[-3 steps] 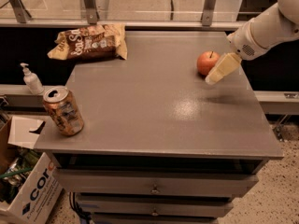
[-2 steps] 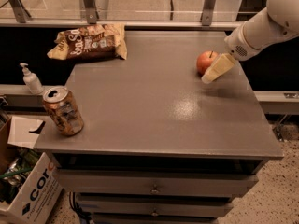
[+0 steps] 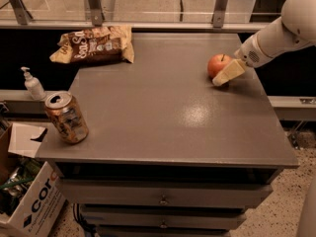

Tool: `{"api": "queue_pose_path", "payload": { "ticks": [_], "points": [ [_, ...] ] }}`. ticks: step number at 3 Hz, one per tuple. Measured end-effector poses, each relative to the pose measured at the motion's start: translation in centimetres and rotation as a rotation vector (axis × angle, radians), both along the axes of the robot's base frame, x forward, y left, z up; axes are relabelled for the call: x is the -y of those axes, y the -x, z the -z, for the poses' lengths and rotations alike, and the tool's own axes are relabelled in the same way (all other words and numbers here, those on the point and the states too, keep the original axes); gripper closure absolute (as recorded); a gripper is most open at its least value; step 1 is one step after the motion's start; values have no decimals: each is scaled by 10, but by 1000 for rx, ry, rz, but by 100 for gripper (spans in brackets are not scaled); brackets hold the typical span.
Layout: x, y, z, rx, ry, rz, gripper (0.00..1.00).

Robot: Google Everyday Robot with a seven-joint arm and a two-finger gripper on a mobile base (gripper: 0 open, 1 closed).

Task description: Move apple near brown chip bag

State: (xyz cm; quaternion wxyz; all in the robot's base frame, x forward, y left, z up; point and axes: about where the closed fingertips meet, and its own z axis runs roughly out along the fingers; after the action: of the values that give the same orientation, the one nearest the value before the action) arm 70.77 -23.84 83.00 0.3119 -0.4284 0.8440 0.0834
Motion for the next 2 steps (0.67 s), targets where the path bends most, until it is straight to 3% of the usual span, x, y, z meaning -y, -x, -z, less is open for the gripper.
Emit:
{"api": "queue_pose_path", "payload": {
  "ticks": [2],
  "points": [
    [-8,-5,-8,-23,-127,-12,64]
  ]
}}
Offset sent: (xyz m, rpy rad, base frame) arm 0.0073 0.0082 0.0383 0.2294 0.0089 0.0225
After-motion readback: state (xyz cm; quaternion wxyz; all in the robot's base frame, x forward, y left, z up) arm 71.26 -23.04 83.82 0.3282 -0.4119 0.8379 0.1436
